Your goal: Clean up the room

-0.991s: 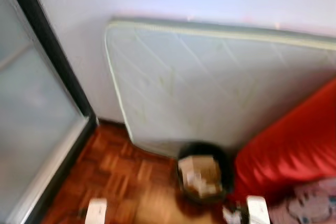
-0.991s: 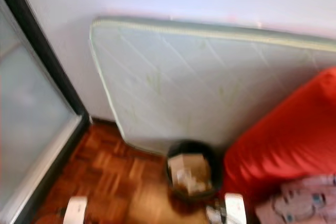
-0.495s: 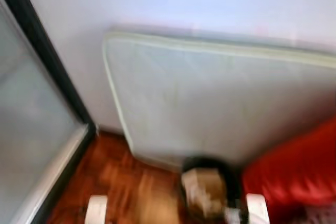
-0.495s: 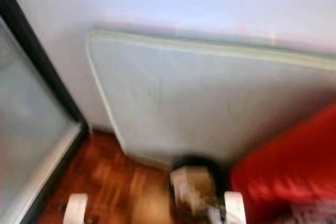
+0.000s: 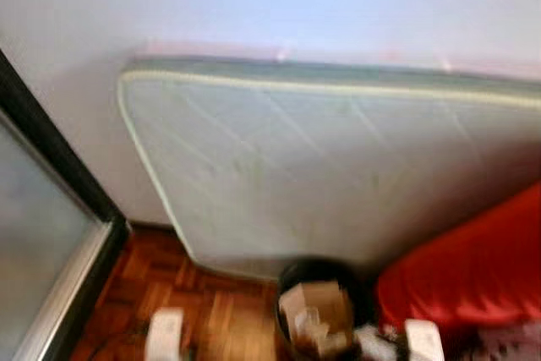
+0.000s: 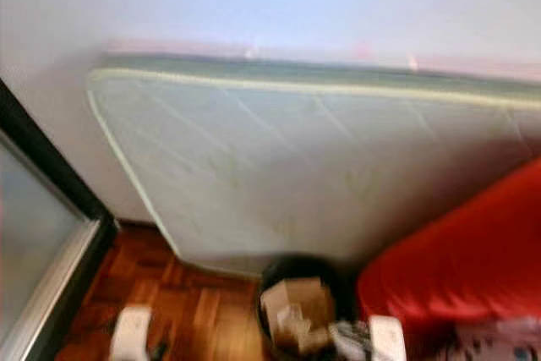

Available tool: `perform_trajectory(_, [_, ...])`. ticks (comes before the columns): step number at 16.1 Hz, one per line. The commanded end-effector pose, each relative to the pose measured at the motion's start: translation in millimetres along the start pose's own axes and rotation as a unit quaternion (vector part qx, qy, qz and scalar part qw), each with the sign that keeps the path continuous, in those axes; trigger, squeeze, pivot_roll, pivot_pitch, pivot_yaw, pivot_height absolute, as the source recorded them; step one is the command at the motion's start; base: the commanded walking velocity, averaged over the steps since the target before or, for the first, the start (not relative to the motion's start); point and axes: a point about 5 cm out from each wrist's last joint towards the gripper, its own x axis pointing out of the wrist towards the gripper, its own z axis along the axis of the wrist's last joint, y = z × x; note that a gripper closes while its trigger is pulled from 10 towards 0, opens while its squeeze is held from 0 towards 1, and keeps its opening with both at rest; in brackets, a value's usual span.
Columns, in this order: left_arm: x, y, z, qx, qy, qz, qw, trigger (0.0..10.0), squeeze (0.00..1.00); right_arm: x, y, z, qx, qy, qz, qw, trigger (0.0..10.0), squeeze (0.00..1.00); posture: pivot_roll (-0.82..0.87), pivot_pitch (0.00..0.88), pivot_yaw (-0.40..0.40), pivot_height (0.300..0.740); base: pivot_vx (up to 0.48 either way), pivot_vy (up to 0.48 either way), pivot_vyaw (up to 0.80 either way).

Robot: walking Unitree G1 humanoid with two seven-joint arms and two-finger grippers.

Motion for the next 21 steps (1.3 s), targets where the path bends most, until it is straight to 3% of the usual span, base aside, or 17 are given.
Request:
perform_trajectory(1, [-5.3,6.3,-20,0.007,0.031,0.006,0.999,10.0,0.0,1.4,5.3,6,0.008,-0.018,0.005,1.0,10.0,0.0,0.0,0.08,-0.009,0.74,0.0,0.0,0.0])
perform_trajectory(5, [-6.0,4.6,-22,0.01,0.032,0.005,0.999,10.0,0.0,10.3,40.3,57,-0.004,-0.095,0.072,0.993,10.0,0.0,0.0,0.082,-0.01,0.74,0.0,0.0,0.0])
perform_trajectory(7, [-6.3,4.6,-23,0.009,0.03,0.007,0.999,10.0,0.0,10.8,48.1,73,-0.009,-0.125,0.092,0.988,10.0,0.0,0.0,0.082,-0.011,0.74,0.0,0.0,0.0])
perform_trajectory(15, [-5.5,10.3,-18,0.0,0.02,0.015,1.0,10.0,0.0,6.9,43.5,125,0.008,-0.238,0.089,0.967,10.0,0.0,0.0,0.086,-0.01,0.74,0.0,0.0,0.0])
perform_trajectory(21, [-3.7,12.0,-8,-0.004,-0.006,0.026,1.0,10.0,0.0,3.6,54.2,134,0.015,-0.272,0.094,0.958,10.0,0.0,0.0,0.08,-0.008,0.74,0.0,0.0,0.0])
